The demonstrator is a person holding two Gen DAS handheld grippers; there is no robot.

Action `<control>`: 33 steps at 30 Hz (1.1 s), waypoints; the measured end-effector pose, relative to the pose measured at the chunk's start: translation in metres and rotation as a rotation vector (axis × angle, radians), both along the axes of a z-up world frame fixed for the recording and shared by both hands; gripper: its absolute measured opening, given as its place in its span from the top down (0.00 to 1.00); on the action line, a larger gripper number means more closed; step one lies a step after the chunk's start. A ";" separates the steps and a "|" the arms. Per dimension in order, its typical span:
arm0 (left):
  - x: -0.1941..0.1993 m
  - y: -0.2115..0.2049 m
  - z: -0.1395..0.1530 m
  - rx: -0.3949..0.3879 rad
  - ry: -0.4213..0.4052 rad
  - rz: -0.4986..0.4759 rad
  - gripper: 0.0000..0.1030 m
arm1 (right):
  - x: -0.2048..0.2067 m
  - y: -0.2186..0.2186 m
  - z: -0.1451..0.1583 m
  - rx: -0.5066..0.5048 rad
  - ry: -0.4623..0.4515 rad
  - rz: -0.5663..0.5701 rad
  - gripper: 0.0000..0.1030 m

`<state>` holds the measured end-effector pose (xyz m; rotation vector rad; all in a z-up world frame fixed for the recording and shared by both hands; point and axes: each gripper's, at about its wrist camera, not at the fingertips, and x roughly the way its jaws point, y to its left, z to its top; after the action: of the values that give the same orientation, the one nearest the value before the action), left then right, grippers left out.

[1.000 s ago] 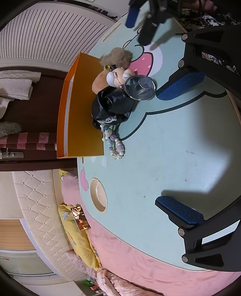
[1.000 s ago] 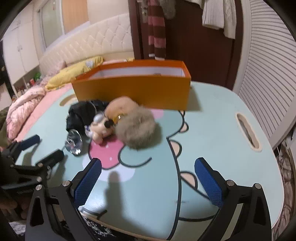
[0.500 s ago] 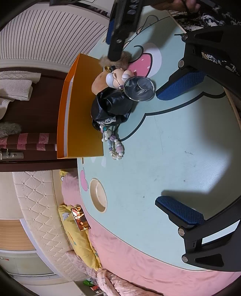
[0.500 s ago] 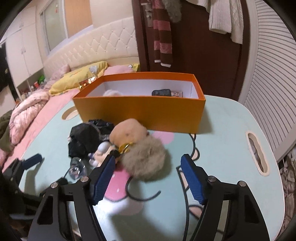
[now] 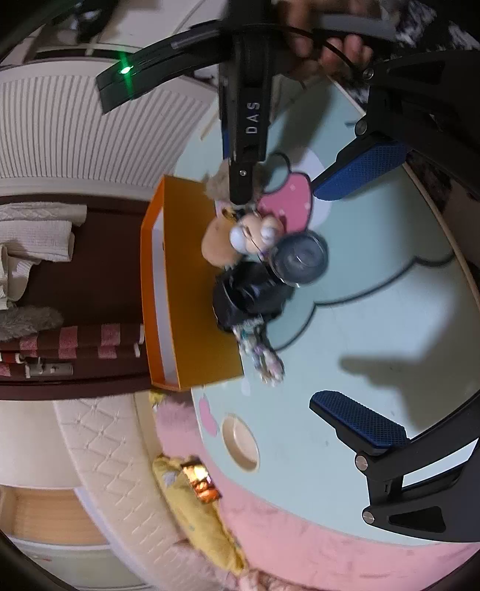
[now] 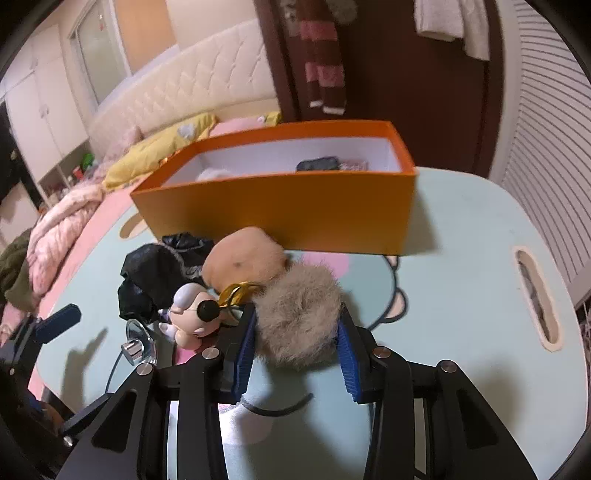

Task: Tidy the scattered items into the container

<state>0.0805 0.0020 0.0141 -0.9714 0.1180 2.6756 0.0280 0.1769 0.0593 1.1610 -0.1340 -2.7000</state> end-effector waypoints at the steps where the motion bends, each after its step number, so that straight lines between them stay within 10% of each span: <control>1: -0.004 -0.001 0.000 0.014 -0.016 0.000 0.00 | 0.003 0.002 0.002 0.002 0.009 -0.006 0.62; 5: -0.025 -0.006 0.001 0.098 -0.086 0.016 0.01 | 0.011 0.011 0.007 -0.002 0.025 -0.018 0.62; 13: -0.045 0.012 -0.007 0.065 -0.157 -0.009 0.32 | 0.013 0.023 0.016 -0.047 0.037 -0.034 0.62; 16: -0.039 0.016 -0.006 0.068 -0.152 -0.053 0.70 | 0.015 0.023 0.017 -0.046 0.043 -0.033 0.62; 33: -0.038 -0.008 0.061 0.162 -0.039 -0.078 0.72 | 0.001 0.005 0.051 -0.040 0.113 0.032 0.62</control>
<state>0.0423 -0.0060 0.0749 -0.9468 -0.0672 2.5487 0.0285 0.1816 0.1103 0.9883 -0.1496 -2.7137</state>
